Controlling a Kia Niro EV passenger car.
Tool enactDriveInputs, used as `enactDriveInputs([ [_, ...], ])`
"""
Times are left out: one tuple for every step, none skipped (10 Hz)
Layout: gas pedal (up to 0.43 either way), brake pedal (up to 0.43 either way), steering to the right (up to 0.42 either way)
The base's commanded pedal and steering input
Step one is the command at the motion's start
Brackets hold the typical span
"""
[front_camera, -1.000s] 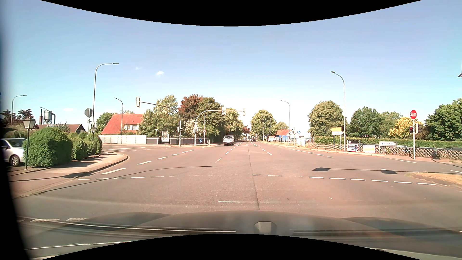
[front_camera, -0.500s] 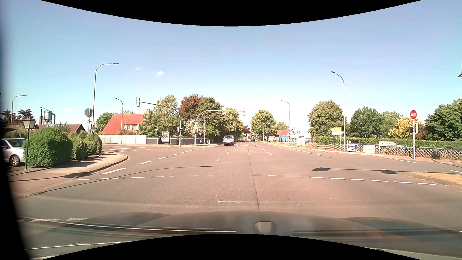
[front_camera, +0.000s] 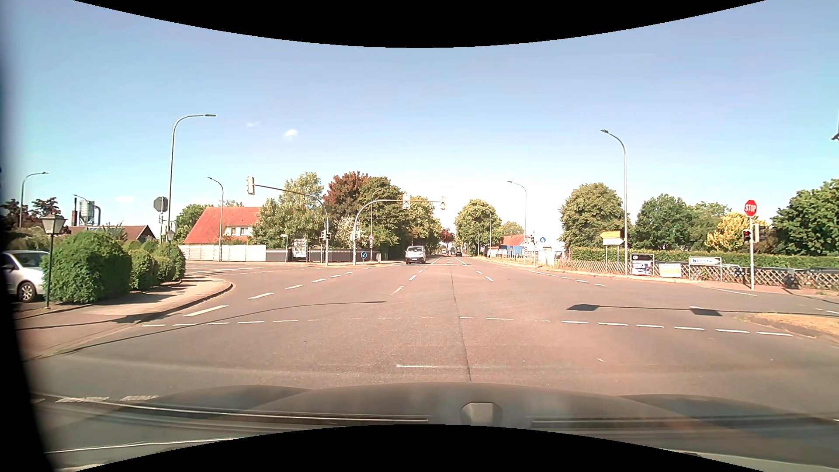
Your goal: Follow the waypoints while adhering to traffic rules and regulations
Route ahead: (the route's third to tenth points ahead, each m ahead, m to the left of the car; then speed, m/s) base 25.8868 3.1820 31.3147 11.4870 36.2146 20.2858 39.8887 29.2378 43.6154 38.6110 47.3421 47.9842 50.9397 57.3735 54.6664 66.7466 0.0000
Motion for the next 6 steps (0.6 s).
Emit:
enactDriveInputs([
  [0.000, 0.323, 0.008],
  [0.000, 0.323, 0.008],
  [0.000, 0.323, 0.008],
  [0.000, 0.323, 0.008],
  [0.000, 0.323, 0.008],
  [0.000, 0.323, 0.008],
])
